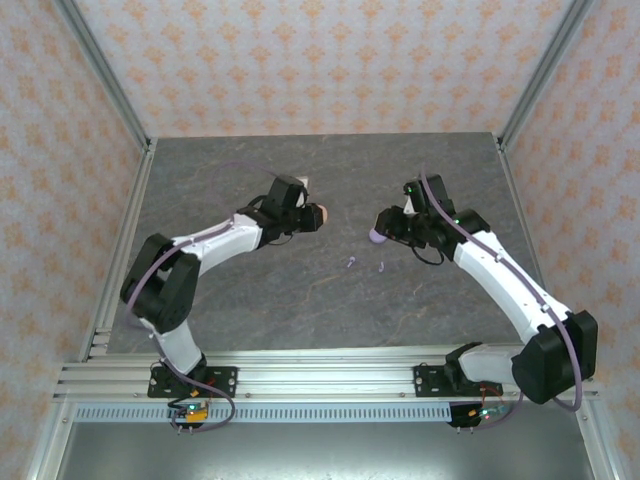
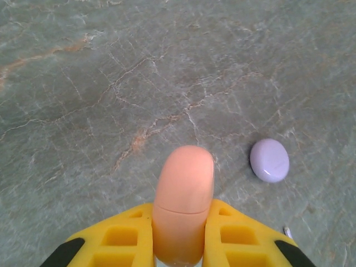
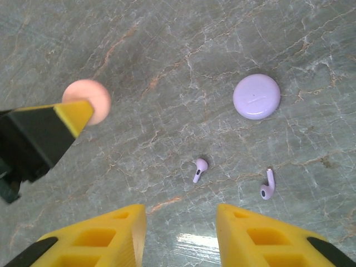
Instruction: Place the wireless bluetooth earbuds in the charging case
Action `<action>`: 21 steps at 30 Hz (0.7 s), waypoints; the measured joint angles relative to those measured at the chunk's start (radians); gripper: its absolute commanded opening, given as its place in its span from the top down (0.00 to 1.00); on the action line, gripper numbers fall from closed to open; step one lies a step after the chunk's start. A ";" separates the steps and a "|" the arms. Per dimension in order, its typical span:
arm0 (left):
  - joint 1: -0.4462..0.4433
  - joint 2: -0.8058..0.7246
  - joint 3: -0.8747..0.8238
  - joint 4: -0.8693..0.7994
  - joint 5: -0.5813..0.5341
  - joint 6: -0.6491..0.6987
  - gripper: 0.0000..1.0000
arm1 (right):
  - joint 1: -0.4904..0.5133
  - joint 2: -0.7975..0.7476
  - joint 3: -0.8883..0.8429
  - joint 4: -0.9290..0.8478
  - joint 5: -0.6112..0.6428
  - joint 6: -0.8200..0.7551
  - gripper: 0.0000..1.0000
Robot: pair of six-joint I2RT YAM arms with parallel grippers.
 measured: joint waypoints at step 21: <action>0.080 0.438 0.457 -0.193 0.087 -0.014 0.94 | 0.000 -0.019 -0.051 -0.008 0.008 -0.003 0.60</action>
